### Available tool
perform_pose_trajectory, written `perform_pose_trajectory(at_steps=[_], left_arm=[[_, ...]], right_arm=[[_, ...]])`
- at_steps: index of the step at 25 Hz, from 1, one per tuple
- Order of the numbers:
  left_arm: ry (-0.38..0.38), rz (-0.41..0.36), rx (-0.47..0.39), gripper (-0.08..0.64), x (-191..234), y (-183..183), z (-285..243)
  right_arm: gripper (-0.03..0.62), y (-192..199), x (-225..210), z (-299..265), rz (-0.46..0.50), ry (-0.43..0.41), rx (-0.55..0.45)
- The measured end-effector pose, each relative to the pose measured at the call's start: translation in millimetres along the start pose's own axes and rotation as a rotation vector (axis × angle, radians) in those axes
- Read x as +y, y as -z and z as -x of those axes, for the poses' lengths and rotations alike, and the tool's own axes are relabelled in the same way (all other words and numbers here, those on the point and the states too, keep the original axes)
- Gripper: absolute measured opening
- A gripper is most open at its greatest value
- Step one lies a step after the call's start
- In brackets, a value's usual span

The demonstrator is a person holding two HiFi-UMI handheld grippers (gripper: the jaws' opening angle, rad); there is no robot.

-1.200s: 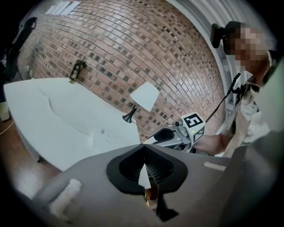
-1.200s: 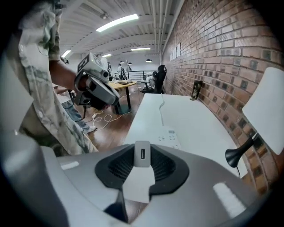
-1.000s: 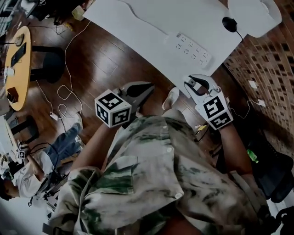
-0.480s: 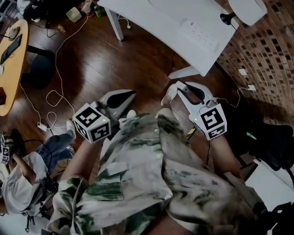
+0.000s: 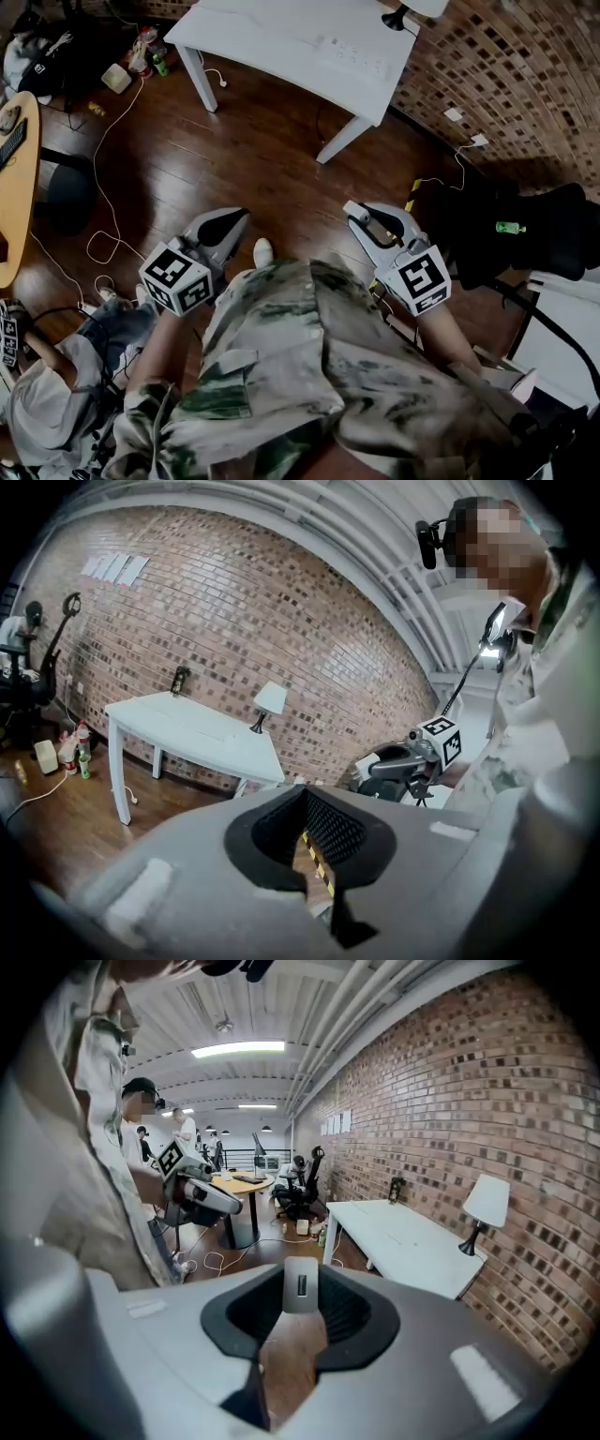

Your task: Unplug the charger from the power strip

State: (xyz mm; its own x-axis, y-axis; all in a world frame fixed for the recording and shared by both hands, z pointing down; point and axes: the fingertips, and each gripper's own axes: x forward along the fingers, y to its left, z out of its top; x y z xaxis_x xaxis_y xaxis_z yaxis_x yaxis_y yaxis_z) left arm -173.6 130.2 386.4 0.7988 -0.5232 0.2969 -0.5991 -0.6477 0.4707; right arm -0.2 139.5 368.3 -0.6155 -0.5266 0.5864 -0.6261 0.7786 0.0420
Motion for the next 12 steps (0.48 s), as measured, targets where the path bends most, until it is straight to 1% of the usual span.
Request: perform_pose_trajectory(at_steps=[4,7,10,12], left_arm=[[0.017,0.001,0.007,0.003,-39.5,11.0,-3.3],[0.039,-0.025,-0.009,0.003,-86.6,7.7,-14.8],[0.062,-0.051,-0.022,0.003,-142.8,12.8,-30.0],[0.068,-0.053,-0.026,0.003,-171.3,27.5,-35.0]], right_arm=[[0.105,12.1,14.7,48.4,-0.009,0.022,-0.036],[0.106,24.8,25.9,90.6,-0.039,0.038,-0.071],[0.106,53.4,33.6,134.9,-0.04,0.045,-0.091],[0.106,77.5,44.3,158.4,-0.05,0.046,-0.089]])
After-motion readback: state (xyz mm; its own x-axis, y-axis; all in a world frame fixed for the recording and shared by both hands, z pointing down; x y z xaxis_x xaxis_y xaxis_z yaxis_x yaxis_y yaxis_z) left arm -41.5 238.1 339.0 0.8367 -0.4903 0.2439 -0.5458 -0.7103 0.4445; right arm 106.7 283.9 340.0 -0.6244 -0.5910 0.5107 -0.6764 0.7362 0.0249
